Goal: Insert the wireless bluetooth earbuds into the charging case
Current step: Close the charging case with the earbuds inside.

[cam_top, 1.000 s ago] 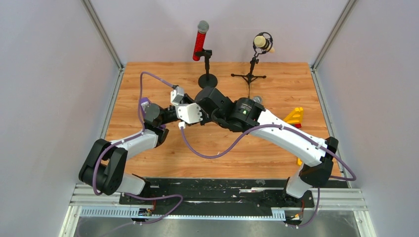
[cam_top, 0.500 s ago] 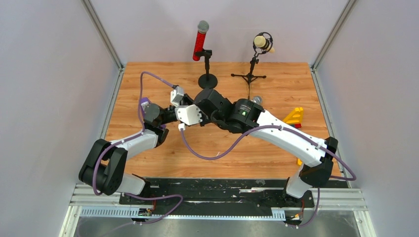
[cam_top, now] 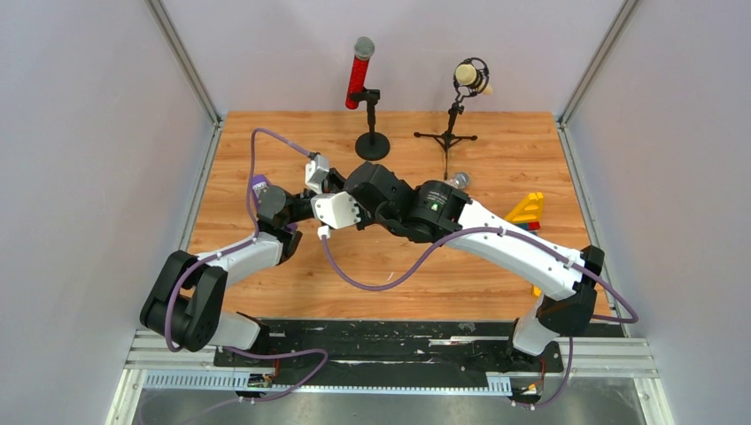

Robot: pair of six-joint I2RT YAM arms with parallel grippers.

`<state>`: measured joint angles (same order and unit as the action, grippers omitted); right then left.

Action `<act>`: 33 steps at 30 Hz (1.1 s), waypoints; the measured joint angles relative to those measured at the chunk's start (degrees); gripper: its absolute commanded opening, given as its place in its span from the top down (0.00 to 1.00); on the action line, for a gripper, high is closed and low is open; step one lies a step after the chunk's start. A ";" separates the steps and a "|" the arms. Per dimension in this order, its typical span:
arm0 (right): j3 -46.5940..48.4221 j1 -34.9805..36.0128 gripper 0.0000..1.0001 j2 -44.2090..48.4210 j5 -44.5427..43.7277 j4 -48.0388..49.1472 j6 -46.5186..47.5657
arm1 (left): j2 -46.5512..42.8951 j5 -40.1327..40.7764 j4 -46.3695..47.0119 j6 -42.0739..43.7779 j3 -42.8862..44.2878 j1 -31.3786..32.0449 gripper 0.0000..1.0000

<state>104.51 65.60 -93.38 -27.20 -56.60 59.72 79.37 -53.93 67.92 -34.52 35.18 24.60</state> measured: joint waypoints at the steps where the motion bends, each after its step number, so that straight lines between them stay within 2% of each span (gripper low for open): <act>1: -0.02 0.02 0.93 0.00 0.00 0.00 0.00 | 0.00 0.02 -0.02 0.00 0.00 0.00 0.96; 14: -1.51 1.18 0.87 0.00 -2.10 2.19 0.57 | -0.24 0.04 -0.31 -2.67 0.00 -1.42 0.96; 18: -1.62 1.44 0.80 0.00 -2.73 2.73 0.68 | -0.26 0.02 0.04 -3.32 0.00 -1.60 0.97; 23: -1.60 1.55 0.64 0.00 -2.80 2.51 0.79 | -0.50 0.52 0.02 -3.37 0.00 -1.92 0.97; 33: -0.44 2.54 0.49 -0.07 -0.90 0.96 0.61 | -0.85 2.08 0.68 -3.34 0.00 -2.56 0.97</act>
<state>104.07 68.14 -93.45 -28.10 -55.64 60.34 78.52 -51.86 68.60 -37.87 35.18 22.04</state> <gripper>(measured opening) 0.453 0.363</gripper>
